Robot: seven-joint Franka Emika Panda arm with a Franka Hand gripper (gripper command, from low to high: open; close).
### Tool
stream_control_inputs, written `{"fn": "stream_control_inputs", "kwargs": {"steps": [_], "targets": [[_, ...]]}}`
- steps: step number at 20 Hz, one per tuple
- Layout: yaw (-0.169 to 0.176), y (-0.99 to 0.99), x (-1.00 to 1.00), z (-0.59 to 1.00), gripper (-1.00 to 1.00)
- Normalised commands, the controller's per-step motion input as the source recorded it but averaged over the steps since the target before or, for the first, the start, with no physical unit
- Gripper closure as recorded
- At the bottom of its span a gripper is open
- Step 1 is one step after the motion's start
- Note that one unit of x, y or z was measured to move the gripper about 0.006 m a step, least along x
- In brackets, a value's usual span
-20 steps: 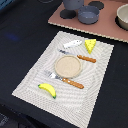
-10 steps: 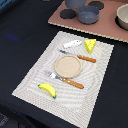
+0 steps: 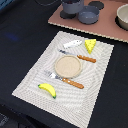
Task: Interact with the objects in diverse but meaningful ways.
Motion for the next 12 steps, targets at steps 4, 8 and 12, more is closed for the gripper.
{"fn": "stream_control_inputs", "kwargs": {"steps": [4, 8, 12], "targets": [[0.009, 0.0, -0.31, 0.18, 1.0], [0.034, 0.0, -0.26, 0.0, 1.0], [0.043, 0.0, -0.21, 0.0, 1.0]]}}
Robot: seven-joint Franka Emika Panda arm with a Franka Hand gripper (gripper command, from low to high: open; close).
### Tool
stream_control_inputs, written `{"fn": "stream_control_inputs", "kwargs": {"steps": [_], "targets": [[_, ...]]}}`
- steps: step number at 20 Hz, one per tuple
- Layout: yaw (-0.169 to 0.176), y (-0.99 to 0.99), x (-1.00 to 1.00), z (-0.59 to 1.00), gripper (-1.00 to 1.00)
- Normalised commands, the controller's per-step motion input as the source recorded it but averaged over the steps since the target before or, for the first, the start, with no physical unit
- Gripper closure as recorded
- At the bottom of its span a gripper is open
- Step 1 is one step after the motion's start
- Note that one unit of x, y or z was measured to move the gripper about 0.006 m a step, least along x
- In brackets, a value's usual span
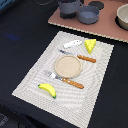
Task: Interact with the objects in diverse but meaningful ways.
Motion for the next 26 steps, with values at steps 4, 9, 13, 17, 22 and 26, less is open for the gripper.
{"fn": "stream_control_inputs", "kwargs": {"steps": [4, 9, 13, 17, 22, 26], "targets": [[0.053, 0.0, -0.24, -0.2, 1.0], [0.054, 0.01, -0.16, -0.15, 1.0], [0.06, 0.02, -0.14, -0.19, 1.0], [0.033, 0.28, 0.1, 0.17, 1.0], [0.028, 0.33, 0.16, 0.18, 1.0], [0.014, 0.35, 0.22, 0.19, 1.0]]}}
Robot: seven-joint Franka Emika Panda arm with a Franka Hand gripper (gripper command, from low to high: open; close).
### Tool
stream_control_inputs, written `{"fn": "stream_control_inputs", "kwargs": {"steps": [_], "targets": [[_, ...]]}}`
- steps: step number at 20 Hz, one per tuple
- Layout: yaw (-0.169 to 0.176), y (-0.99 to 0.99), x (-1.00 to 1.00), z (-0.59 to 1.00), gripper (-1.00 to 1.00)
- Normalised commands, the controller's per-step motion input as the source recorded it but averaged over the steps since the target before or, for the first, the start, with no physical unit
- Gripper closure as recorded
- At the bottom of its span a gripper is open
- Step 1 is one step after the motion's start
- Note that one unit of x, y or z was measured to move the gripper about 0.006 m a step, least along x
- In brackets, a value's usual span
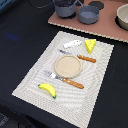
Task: Interact with the objects in diverse but meaningful ways.
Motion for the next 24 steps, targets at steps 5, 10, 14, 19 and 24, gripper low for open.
{"fn": "stream_control_inputs", "kwargs": {"steps": [5, 10, 14, 19, 24], "targets": [[0.015, 0.22, 0.17, 0.04, 1.0], [0.013, 0.16, 0.24, 0.0, 1.0], [0.012, 0.17, 0.24, -0.04, 1.0], [0.011, 0.23, 0.26, -0.01, 1.0], [0.02, 0.31, 0.3, 0.0, 1.0]]}}
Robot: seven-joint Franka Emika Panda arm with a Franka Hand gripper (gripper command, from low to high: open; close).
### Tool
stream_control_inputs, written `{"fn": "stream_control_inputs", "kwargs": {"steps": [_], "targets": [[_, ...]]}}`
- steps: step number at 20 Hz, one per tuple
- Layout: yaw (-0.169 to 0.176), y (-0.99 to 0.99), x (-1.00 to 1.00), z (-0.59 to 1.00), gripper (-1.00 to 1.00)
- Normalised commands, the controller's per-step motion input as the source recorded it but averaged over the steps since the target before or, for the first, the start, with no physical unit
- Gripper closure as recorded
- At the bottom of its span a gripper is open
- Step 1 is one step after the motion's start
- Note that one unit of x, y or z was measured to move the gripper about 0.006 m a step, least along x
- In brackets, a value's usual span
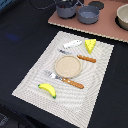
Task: Interact with the objects in diverse but meaningful ways.
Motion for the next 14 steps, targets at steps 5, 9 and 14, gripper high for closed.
{"fn": "stream_control_inputs", "kwargs": {"steps": [5, 9, 14], "targets": [[0.018, 0.29, 0.25, 0.0, -1.0], [0.017, 0.27, 0.19, 0.0, -1.0], [0.02, 0.25, 0.17, 0.19, -1.0]]}}
